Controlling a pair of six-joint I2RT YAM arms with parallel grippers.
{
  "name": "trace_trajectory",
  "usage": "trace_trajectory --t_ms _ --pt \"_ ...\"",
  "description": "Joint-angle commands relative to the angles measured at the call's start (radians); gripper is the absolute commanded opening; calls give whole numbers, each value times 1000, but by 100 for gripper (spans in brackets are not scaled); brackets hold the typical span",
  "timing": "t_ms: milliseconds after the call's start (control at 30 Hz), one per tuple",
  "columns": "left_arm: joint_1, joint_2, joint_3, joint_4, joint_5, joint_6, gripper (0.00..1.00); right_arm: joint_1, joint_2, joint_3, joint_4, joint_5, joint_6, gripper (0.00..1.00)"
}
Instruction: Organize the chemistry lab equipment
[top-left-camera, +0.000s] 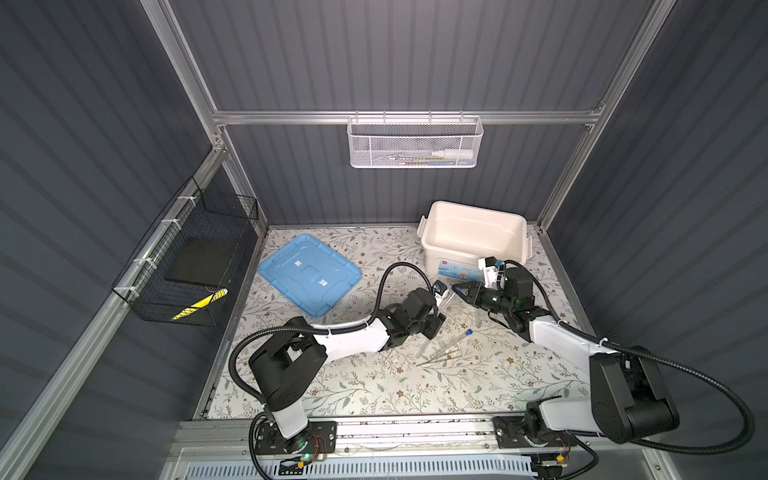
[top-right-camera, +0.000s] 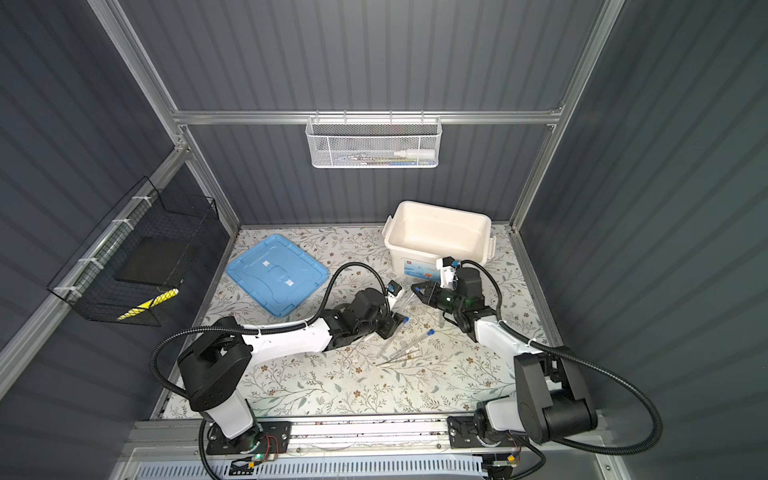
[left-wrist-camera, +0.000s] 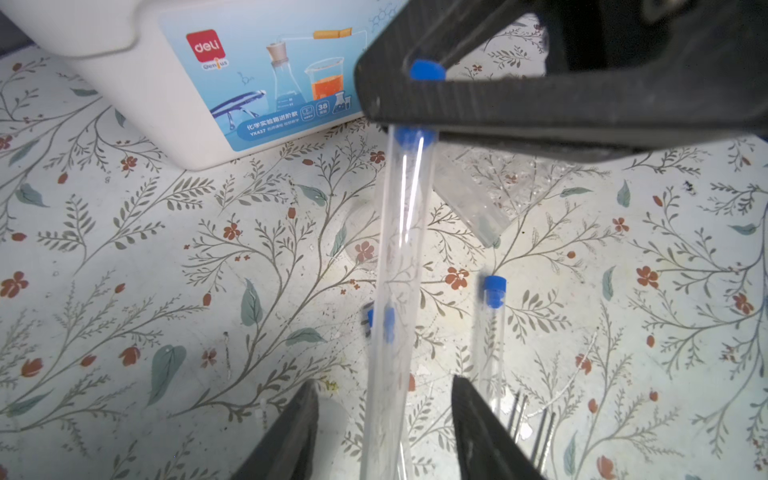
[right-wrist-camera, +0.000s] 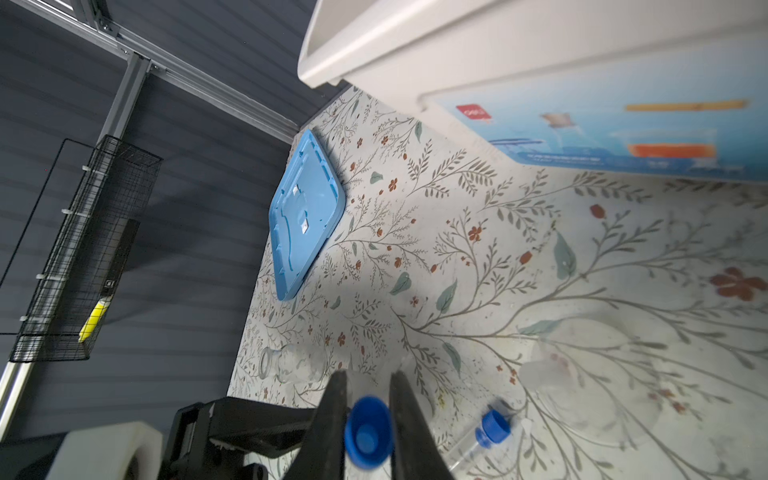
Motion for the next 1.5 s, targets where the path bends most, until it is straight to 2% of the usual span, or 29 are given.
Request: trace_trajectory --t_ms 0,200,367,633,833,1067,1267,1467 --pt "-7 -44 -12 20 -26 -23 64 3 -66 -14 -61 108 -43 17" --pt "-6 -71 -51 49 -53 -48 69 21 -239 4 -230 334 -156 17" --pt "-6 -66 -54 45 -60 -58 70 45 -366 7 -305 503 -221 19" --pt "-7 -42 -36 18 -61 -67 70 94 -471 3 -354 732 -337 19" --pt "-6 -28 -29 2 -62 -75 70 141 -496 -31 -301 889 -468 19" --pt "-6 -13 -16 -19 -61 -76 76 201 -467 -86 -157 1005 -562 19" --pt "-7 -19 -28 -13 -80 -76 88 236 -399 -111 -33 1064 -626 19" --pt "-6 -18 -32 -15 -89 -75 94 241 -347 -120 24 1074 -634 19"
